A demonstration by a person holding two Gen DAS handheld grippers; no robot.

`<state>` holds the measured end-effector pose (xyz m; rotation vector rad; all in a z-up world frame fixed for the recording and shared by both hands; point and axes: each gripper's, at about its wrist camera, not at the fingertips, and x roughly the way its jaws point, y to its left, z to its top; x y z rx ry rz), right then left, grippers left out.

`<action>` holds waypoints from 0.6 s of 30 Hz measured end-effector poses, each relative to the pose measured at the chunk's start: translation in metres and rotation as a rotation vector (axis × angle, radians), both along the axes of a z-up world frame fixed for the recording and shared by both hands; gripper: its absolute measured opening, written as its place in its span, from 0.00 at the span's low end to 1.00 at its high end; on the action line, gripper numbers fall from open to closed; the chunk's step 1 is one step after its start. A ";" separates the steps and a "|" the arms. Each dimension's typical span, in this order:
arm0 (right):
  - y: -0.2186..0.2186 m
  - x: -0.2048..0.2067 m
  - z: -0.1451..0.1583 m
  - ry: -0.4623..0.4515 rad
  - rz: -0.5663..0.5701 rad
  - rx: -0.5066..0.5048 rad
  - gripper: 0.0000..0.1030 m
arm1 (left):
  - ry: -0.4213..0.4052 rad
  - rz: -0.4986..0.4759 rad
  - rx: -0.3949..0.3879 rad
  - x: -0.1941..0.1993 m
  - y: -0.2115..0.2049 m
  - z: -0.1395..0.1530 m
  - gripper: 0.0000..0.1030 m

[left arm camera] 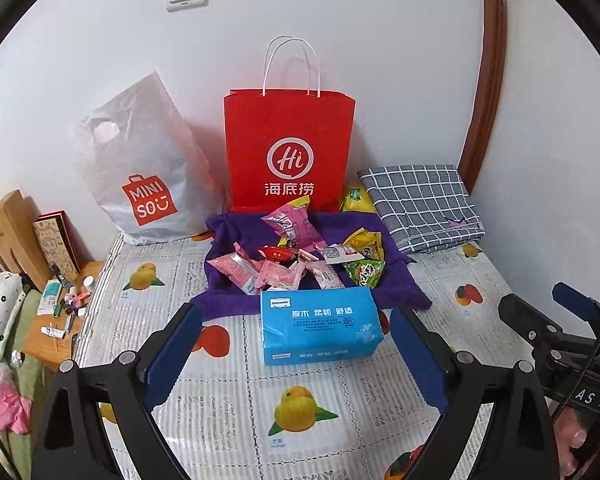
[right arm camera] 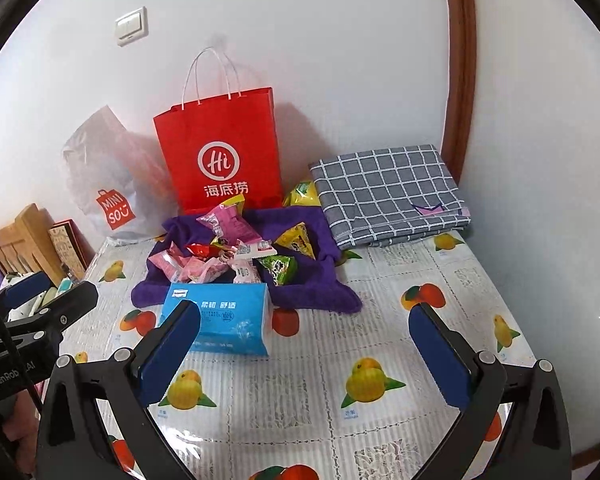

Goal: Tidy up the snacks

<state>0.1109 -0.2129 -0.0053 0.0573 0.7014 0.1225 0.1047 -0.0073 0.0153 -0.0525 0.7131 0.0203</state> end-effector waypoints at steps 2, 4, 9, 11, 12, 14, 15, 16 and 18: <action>0.000 -0.001 0.000 -0.002 0.000 0.001 1.00 | -0.002 0.000 -0.001 -0.001 0.000 0.000 0.92; 0.000 -0.002 0.000 -0.002 -0.001 0.001 1.00 | -0.002 0.001 -0.002 -0.003 -0.001 0.001 0.92; 0.000 -0.005 0.002 -0.005 0.005 -0.001 1.00 | -0.001 0.005 -0.005 -0.004 0.000 0.002 0.92; 0.000 -0.005 0.002 -0.005 0.005 -0.003 1.00 | -0.002 0.005 -0.004 -0.005 0.000 0.002 0.92; 0.000 -0.005 0.002 -0.005 0.004 -0.001 1.00 | -0.003 0.005 -0.004 -0.005 0.000 0.002 0.92; 0.001 -0.005 0.002 -0.005 0.006 -0.001 1.00 | -0.002 0.004 -0.005 -0.004 0.000 0.002 0.92; 0.001 -0.006 0.002 -0.005 0.005 -0.001 1.00 | -0.003 0.004 -0.004 -0.004 0.000 0.002 0.92; 0.001 -0.006 0.003 -0.006 0.006 -0.001 1.00 | -0.003 0.004 -0.004 -0.004 0.000 0.002 0.92; 0.001 -0.006 0.003 -0.005 0.007 -0.001 1.00 | -0.002 0.004 -0.006 -0.005 0.000 0.002 0.92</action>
